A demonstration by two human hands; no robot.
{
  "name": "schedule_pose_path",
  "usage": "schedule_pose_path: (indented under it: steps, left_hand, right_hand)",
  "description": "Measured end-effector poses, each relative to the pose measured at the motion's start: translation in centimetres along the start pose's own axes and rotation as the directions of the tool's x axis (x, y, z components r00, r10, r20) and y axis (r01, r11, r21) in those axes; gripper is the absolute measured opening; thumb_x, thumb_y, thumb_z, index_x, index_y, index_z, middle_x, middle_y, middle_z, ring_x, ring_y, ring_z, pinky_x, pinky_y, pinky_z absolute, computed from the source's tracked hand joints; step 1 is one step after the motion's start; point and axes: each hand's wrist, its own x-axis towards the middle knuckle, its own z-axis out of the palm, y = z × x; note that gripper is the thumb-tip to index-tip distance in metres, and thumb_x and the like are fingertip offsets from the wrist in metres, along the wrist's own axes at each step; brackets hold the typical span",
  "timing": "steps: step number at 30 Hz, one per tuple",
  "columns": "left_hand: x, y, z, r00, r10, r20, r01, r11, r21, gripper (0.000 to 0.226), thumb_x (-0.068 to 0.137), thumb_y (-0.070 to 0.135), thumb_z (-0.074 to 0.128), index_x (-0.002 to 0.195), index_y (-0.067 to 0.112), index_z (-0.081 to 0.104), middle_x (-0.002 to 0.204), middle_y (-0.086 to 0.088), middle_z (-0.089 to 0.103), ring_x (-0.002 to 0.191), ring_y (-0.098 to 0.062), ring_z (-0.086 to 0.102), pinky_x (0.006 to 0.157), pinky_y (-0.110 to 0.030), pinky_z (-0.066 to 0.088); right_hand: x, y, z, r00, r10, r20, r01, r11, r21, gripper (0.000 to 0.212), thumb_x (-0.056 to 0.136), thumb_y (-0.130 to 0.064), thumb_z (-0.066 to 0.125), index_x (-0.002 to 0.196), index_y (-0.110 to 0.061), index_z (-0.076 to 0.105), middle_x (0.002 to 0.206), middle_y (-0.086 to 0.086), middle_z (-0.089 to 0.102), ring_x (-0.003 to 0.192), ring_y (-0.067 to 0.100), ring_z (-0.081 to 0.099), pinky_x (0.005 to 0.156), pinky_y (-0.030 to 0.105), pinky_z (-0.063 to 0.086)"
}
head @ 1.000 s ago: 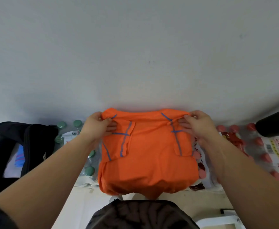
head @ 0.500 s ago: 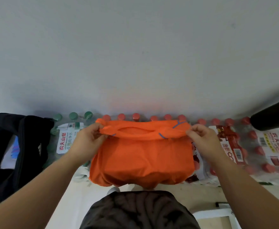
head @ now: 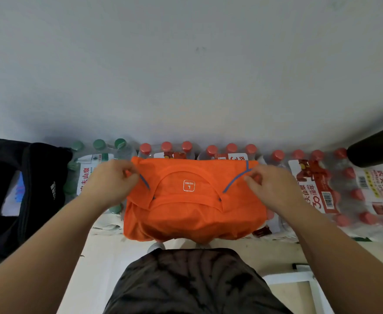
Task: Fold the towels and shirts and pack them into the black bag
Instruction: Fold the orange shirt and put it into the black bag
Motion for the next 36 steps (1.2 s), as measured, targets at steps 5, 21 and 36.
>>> schedule_pose_path:
  steps: [5,21,36]
  left_hand:
    - [4.1,1.1,0.0,0.981,0.11,-0.159,-0.102,0.993,0.059,0.009,0.086,0.02,0.066,0.091,0.024,0.072,0.082,0.002,0.065,0.079,-0.024,0.063,0.069,-0.032,0.047]
    - [8.8,2.0,0.1,0.944,0.038,0.327,-0.191,0.872,0.451,0.014,0.074,0.022,0.073,0.077,0.027,0.06,0.08,-0.002,0.065,0.078,-0.024,0.063,0.062,-0.031,0.05]
    - [10.1,3.7,-1.0,0.97,0.129,-0.206,-0.125,0.992,0.031,0.015,0.076,0.005,0.062,0.088,0.013,0.067,0.085,-0.01,0.069,0.08,-0.032,0.06,0.065,-0.034,0.045]
  right_hand:
    - [4.1,-1.0,1.1,0.985,-0.141,0.097,0.157,0.969,-0.191,0.039,0.086,-0.029,0.067,0.124,-0.019,0.064,0.118,0.005,0.06,0.114,0.03,0.054,0.093,0.045,0.049]
    - [7.9,1.2,-0.4,0.95,-0.067,0.306,0.103,0.989,-0.102,0.01,0.083,-0.024,0.075,0.083,-0.022,0.065,0.085,-0.007,0.06,0.082,0.017,0.059,0.067,0.03,0.043]
    - [9.3,2.1,-2.9,0.972,0.006,-0.233,0.019,0.994,0.106,0.007,0.082,-0.008,0.067,0.085,-0.009,0.06,0.083,0.013,0.068,0.078,0.035,0.062,0.066,0.037,0.045]
